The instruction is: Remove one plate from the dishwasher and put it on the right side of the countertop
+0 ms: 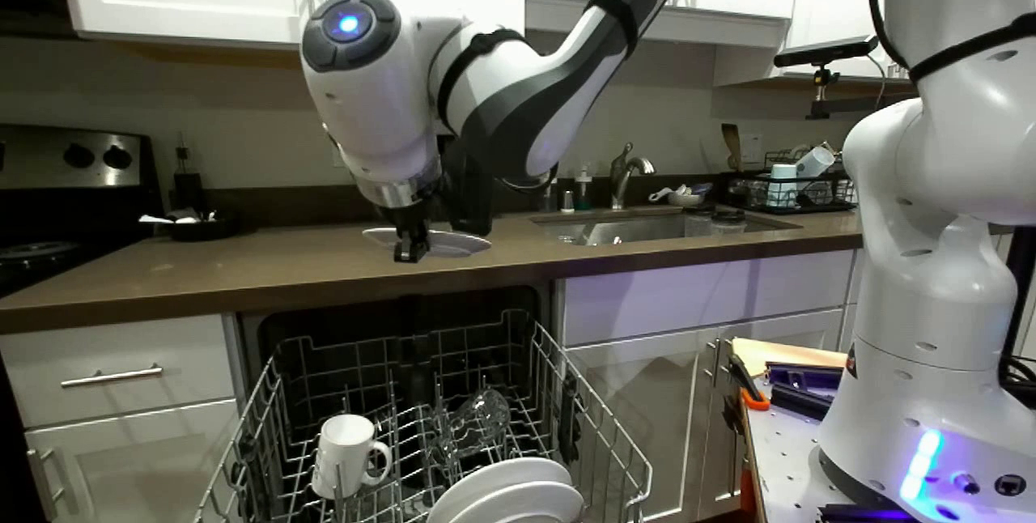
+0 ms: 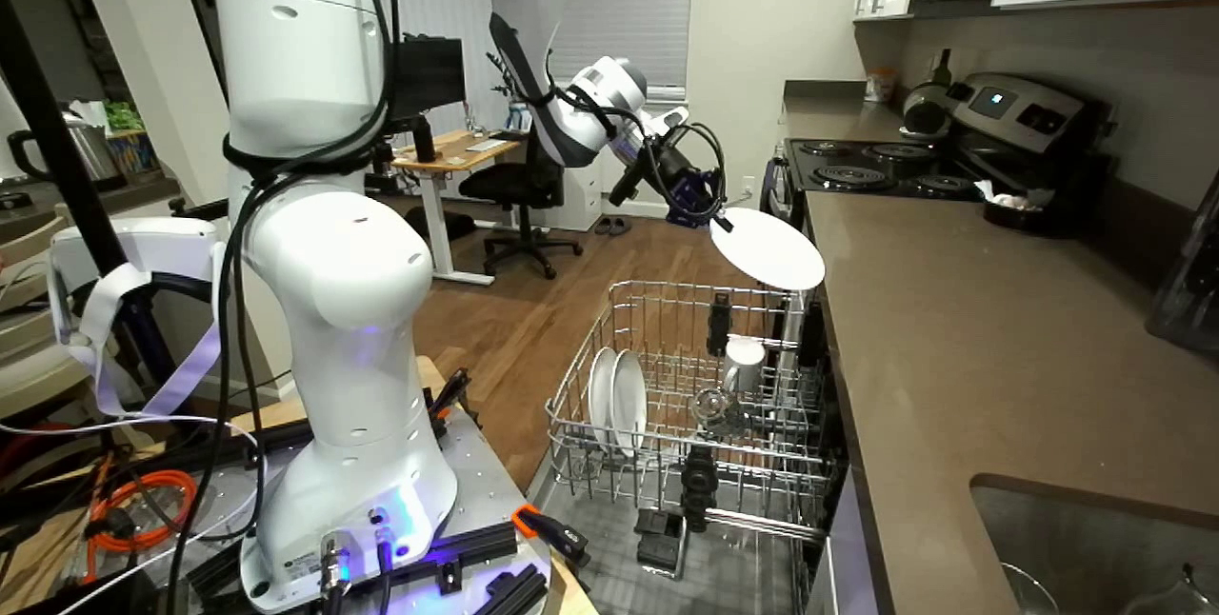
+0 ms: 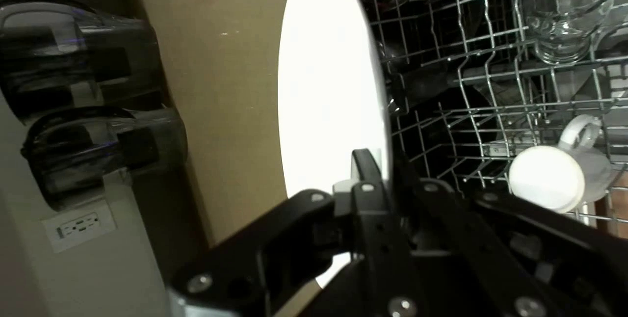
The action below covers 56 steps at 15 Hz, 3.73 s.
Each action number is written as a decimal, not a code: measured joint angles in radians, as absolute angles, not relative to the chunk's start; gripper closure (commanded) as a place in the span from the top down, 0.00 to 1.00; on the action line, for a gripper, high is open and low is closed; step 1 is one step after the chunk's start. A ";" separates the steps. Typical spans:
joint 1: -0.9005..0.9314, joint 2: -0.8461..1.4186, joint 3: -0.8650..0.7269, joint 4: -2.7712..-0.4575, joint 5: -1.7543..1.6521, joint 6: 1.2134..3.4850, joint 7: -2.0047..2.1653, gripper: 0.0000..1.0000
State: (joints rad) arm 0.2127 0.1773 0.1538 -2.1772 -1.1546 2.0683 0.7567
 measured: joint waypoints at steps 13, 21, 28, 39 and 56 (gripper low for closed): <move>0.212 0.411 0.099 -1.971 -1.230 1.953 0.841 0.07; 0.197 0.517 0.054 -1.831 -1.230 1.953 0.835 0.07; 0.174 0.615 0.032 -1.693 -1.225 1.955 0.799 0.07; 0.143 0.758 0.020 -1.482 -1.161 1.960 0.690 0.06; 0.141 0.855 -0.044 -1.305 -1.038 1.959 0.550 0.16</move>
